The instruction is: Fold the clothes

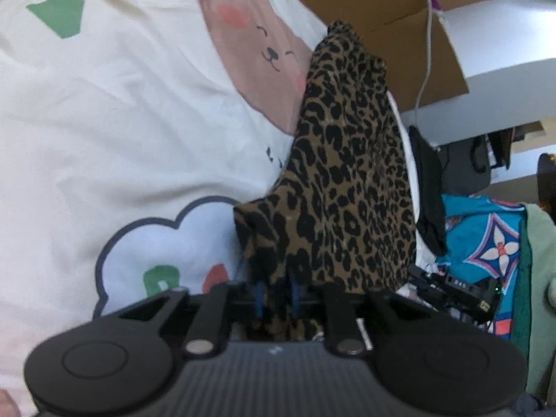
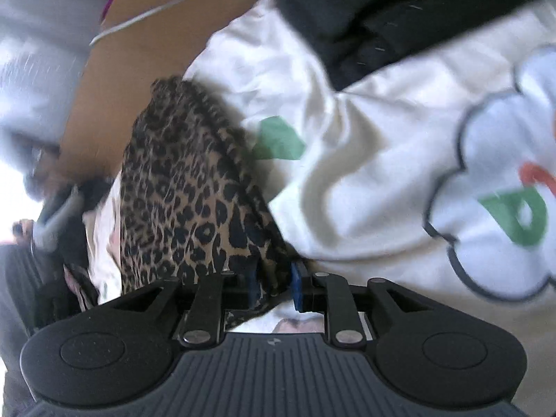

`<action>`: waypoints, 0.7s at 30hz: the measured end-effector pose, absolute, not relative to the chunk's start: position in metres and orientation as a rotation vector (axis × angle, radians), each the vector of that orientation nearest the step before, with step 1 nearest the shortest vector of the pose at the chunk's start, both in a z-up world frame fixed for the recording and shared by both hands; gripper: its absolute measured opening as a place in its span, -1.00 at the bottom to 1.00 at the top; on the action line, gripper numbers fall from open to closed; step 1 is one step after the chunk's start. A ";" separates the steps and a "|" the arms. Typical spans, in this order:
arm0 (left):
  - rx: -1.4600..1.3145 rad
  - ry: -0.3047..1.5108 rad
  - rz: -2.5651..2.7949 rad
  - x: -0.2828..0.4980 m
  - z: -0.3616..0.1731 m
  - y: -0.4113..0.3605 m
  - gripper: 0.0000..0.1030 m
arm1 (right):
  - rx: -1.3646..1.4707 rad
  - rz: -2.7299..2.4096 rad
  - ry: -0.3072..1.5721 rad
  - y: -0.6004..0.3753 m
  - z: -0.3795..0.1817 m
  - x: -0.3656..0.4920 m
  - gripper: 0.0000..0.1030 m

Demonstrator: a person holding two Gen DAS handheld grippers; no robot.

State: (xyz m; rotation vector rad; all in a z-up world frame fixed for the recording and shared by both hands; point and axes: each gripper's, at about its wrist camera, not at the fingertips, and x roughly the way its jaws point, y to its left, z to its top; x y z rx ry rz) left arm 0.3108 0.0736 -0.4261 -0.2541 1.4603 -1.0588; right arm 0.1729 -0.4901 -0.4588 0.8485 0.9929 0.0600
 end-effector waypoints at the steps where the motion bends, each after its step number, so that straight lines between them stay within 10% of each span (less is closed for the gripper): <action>1: -0.264 1.449 -1.065 0.310 -0.427 0.075 -0.50 | 0.829 0.075 0.999 -0.489 -0.459 0.176 -0.57; 7: -0.407 1.415 -1.063 0.307 -0.445 0.087 -0.39 | 0.862 0.118 1.010 -0.493 -0.466 0.189 -0.58; 21: -0.529 1.458 -1.125 0.301 -0.443 0.093 -0.85 | 0.993 0.124 0.969 -0.495 -0.449 0.177 -0.89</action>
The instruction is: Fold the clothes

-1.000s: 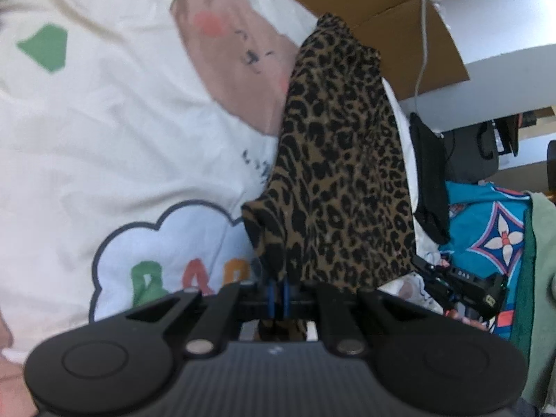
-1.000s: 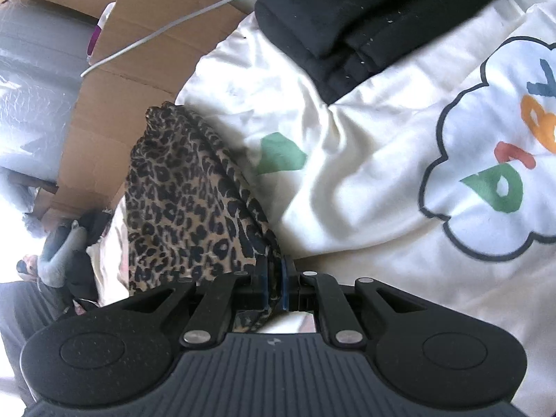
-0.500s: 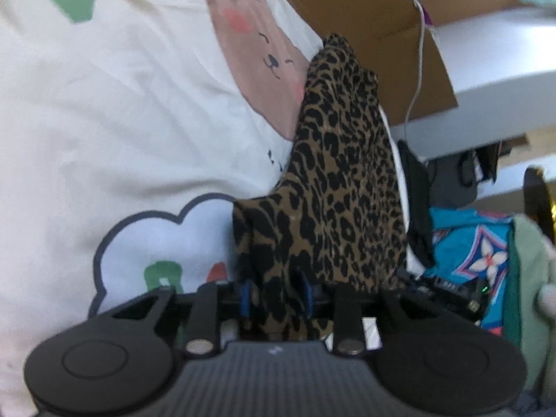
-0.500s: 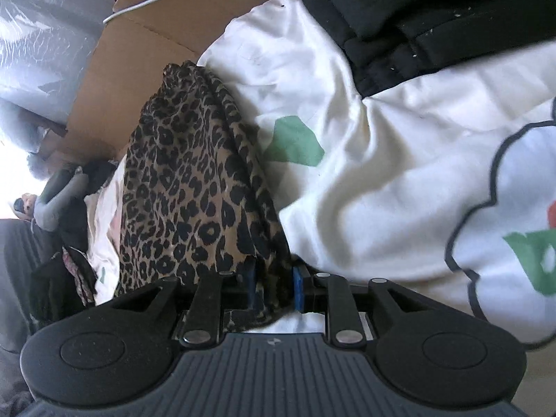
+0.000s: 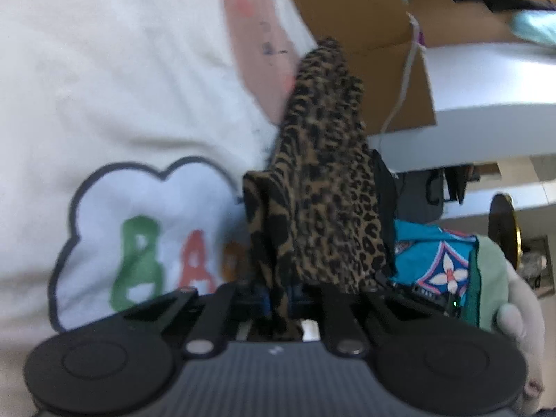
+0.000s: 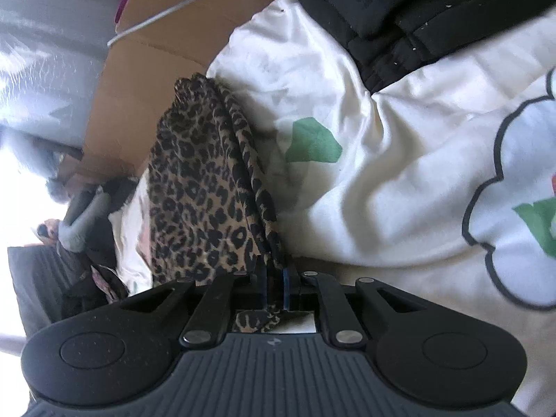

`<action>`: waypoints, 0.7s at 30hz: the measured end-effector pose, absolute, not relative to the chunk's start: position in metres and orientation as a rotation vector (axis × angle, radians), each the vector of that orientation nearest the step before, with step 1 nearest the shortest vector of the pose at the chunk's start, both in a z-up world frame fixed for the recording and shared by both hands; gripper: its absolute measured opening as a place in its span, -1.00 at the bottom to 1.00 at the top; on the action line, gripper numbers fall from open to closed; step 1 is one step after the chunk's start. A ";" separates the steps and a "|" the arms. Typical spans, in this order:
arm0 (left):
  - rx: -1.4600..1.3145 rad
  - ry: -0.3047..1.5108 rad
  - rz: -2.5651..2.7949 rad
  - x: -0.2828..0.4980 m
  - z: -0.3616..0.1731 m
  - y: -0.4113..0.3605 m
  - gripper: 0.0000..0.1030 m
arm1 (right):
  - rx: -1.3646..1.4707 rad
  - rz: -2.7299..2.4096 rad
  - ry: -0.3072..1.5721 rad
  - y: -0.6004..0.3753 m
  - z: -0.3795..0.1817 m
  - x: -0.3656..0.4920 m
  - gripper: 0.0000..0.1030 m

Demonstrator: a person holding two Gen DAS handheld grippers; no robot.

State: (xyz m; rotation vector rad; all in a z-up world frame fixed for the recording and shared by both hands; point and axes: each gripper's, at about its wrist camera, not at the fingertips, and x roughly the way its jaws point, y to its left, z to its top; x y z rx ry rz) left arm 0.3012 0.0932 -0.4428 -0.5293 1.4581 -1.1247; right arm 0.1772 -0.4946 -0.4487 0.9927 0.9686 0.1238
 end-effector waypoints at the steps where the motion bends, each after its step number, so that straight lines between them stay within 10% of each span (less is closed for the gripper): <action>1: -0.539 1.450 -1.139 0.301 -0.436 0.094 -0.85 | 1.015 0.128 0.959 -0.495 -0.446 0.175 -0.89; 21: -0.446 1.500 -1.129 0.269 -0.370 0.147 -0.85 | 0.979 0.297 1.114 -0.473 -0.422 0.108 -0.90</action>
